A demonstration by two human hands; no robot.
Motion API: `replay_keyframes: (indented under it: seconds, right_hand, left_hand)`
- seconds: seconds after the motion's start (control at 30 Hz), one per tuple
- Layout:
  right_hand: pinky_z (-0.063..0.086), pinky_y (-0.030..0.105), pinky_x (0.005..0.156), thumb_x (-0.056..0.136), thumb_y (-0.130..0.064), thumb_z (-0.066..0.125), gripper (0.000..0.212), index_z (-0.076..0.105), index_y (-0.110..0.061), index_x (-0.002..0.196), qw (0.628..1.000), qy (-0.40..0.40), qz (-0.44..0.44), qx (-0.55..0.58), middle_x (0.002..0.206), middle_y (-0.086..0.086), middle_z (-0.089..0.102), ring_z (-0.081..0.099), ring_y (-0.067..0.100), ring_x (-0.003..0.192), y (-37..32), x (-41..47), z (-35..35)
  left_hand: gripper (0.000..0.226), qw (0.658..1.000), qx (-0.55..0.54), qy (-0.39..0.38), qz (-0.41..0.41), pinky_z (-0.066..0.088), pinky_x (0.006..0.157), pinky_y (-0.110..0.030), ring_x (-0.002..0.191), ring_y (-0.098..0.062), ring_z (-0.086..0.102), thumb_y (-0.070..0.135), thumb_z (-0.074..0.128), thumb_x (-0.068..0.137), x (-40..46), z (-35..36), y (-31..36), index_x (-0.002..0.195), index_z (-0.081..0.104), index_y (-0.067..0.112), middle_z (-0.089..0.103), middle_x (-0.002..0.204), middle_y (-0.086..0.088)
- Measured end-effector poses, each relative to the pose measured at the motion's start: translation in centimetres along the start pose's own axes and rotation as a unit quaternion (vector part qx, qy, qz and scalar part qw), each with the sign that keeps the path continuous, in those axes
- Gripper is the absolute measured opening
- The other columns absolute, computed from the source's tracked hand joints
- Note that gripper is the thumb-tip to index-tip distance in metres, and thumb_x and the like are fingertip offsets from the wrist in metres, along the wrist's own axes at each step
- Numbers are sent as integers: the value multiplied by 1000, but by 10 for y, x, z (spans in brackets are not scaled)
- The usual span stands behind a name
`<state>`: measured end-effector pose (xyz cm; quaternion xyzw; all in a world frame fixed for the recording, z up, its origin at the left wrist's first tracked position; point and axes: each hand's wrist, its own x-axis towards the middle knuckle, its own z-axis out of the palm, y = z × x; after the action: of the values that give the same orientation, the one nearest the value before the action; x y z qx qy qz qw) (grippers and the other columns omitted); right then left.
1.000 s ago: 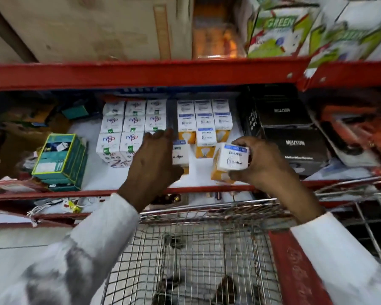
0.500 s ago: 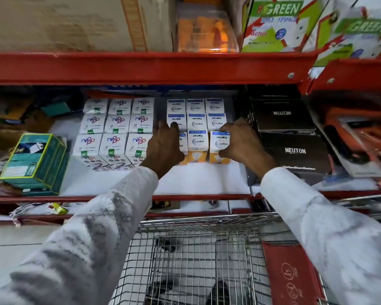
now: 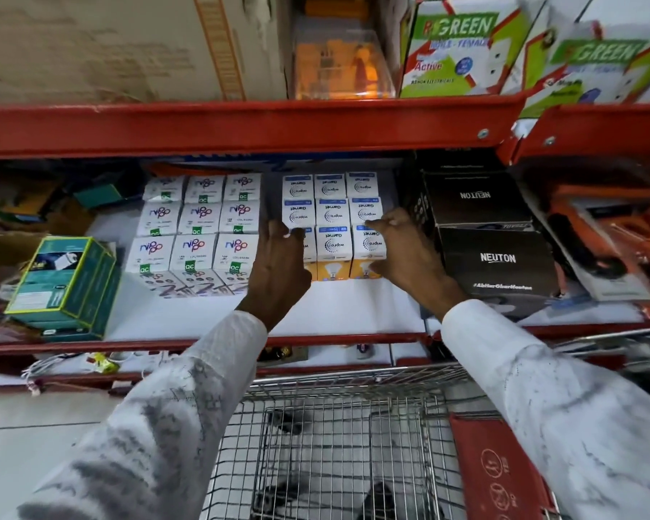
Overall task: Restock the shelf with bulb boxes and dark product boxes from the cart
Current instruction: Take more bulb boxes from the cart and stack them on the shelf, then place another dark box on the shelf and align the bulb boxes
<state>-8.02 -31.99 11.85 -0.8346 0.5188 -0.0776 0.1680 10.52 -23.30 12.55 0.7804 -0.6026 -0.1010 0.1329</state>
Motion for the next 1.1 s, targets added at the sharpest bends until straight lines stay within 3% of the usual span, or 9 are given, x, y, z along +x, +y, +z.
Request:
replay_keyframes:
  seconds: [0.13, 0.3, 0.47, 0.57, 0.63, 0.8, 0.87, 1.0, 1.1]
  right_hand:
    - [53, 38, 100, 79, -24, 76, 66, 53, -20, 141, 999, 52, -15, 4, 142, 6, 44, 54, 27, 126, -3, -39, -10]
    - [51, 36, 99, 82, -24, 68, 50, 60, -19, 132, 983, 181, 17, 14, 136, 5, 53, 54, 28, 120, 19, -100, -31]
    - [37, 34, 115, 91, -18, 60, 44, 60, -9, 134, 960, 235, 123, 93, 139, 12, 54, 50, 28, 130, 68, -125, -48]
    - [31, 42, 121, 89, -21, 64, 52, 55, -4, 138, 953, 213, 192, 98, 138, 20, 55, 47, 35, 134, 94, -128, -56]
    - [37, 44, 115, 87, -21, 65, 45, 59, -3, 128, 953, 182, 214, 110, 125, 21, 64, 52, 36, 127, 109, -128, -61]
    - [43, 20, 83, 87, -9, 63, 32, 64, -9, 119, 946, 158, 230, 166, 111, 13, 72, 61, 29, 110, 125, -130, -62]
    - [46, 22, 87, 86, -6, 64, 33, 65, -10, 119, 943, 162, 223, 185, 111, 12, 70, 65, 29, 105, 128, -129, -63]
    - [49, 27, 93, 85, -5, 65, 30, 66, -10, 115, 939, 168, 218, 207, 109, 12, 71, 67, 29, 103, 133, -125, -68]
    - [42, 46, 112, 84, -4, 65, 31, 67, -9, 115, 940, 169, 212, 207, 108, 12, 74, 68, 30, 108, 138, -123, -71]
  left_hand:
    - [58, 999, -3, 30, 27, 42, 112, -48, 140, -38, 37, 16, 70, 77, -33, -8, 19, 134, 56, 11, 40, 148, -17]
    - [43, 983, -169, 36, 59, 48, 100, -39, 117, -31, 58, 18, 73, 77, -61, 2, 64, 119, 67, 9, 60, 122, -13]
    - [38, 943, -322, -60, -52, 49, 78, -18, 92, -20, 68, 28, 77, 82, -59, 36, 112, 116, 70, 14, 71, 120, -5]
    - [41, 886, -424, -120, -144, 54, 100, -43, 103, -34, 70, 30, 79, 82, -51, 58, 134, 117, 68, 10, 71, 121, -14]
    - [46, 861, -458, -143, -167, 51, 103, -58, 115, -44, 65, 30, 78, 83, -48, 68, 148, 122, 64, 9, 68, 123, -25]
    - [47, 849, -476, -137, -187, 55, 98, -56, 105, -44, 69, 31, 77, 82, -45, 79, 167, 124, 64, 17, 75, 111, -23]
    - [42, 847, -483, -130, -181, 58, 93, -55, 95, -39, 71, 23, 75, 85, -47, 81, 169, 124, 63, 16, 74, 112, -24]
    - [38, 838, -502, -117, -182, 54, 96, -55, 107, -45, 69, 13, 73, 86, -48, 85, 173, 123, 62, 14, 74, 111, -28]
    - [39, 844, -492, -117, -178, 55, 99, -53, 105, -40, 71, 16, 75, 86, -45, 84, 180, 123, 63, 15, 76, 109, -23]
